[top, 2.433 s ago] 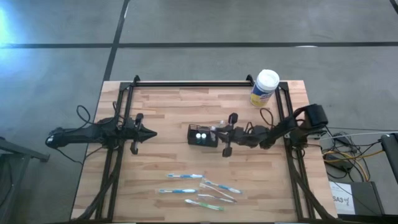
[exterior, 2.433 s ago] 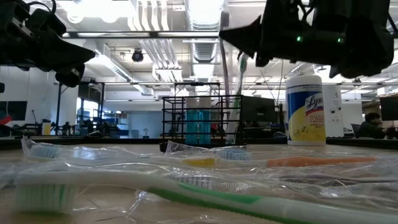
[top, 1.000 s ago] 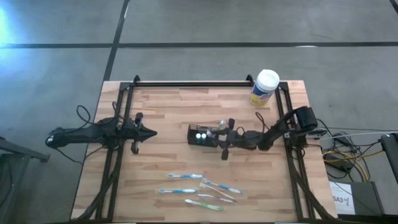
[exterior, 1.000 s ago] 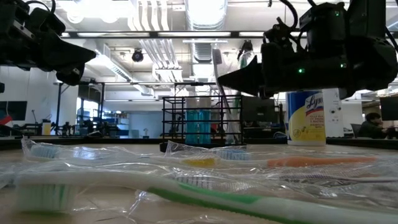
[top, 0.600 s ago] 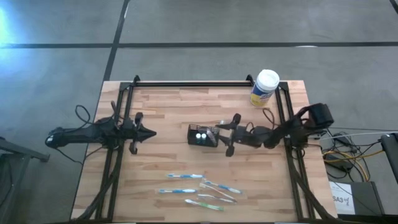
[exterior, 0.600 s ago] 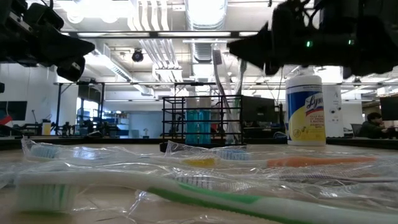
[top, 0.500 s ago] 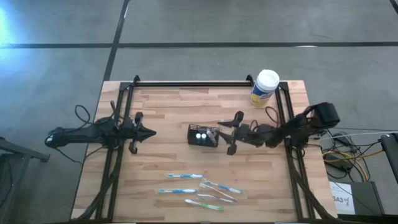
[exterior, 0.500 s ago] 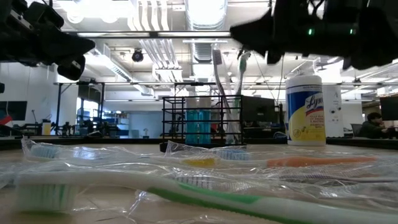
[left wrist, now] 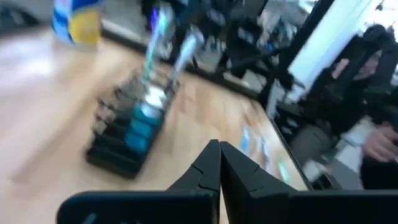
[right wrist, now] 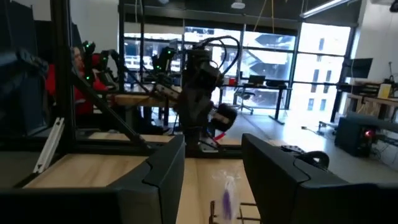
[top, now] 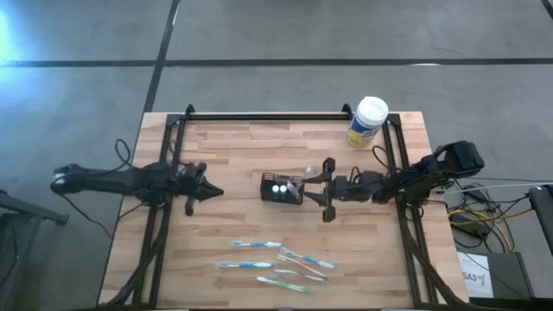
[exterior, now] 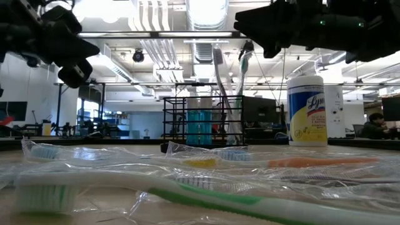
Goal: Pick & Place toothbrushing station
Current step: Put the top left blue toothbrush into the wire organizer
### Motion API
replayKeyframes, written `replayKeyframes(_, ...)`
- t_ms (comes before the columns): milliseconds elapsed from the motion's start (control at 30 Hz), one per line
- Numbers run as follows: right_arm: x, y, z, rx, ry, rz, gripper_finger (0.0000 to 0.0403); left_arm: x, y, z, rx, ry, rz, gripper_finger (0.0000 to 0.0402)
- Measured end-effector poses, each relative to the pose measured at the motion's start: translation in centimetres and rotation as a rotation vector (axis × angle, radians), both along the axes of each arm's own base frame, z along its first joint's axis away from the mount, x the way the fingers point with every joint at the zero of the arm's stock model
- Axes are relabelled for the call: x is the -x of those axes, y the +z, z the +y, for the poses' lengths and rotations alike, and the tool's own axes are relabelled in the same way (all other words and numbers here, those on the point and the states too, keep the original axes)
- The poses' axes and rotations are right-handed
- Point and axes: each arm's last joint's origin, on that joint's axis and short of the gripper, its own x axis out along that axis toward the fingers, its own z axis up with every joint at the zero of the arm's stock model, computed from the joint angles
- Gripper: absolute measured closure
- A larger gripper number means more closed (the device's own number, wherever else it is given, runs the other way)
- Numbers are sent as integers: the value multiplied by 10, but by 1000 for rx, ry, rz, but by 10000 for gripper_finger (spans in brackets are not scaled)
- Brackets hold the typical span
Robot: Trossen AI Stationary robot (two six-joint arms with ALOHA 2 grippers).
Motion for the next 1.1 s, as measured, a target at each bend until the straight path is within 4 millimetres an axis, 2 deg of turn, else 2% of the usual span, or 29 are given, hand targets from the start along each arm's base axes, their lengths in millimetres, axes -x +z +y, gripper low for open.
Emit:
replayKeyframes(133,0,2,0,7,-2,-8,257,-18,7,-15,19,-52,126,388)
replayKeyframes(267,1,3,0,0,2,-16,262,-35,12,-34,-14,-95,326,359)
replayKeyframes(367,-1,4,3,-8,15,-22,265,-44,10,-49,-83,-101,504,325)
replayKeyframes(467,-3,5,9,-9,90,-16,266,-59,17,-67,-129,-138,543,283)
replayKeyframes(533,-6,6,15,3,160,-1,265,-66,15,-78,-171,-169,591,252)
replayKeyframes(667,-10,11,24,-2,199,4,262,-83,21,-99,-171,-268,610,194)
replayKeyframes(833,-15,15,34,1,225,31,266,-95,11,-117,-167,-368,684,153)
replayKeyframes(1100,-25,20,41,-13,241,109,270,-104,-16,-123,-207,-341,796,149)
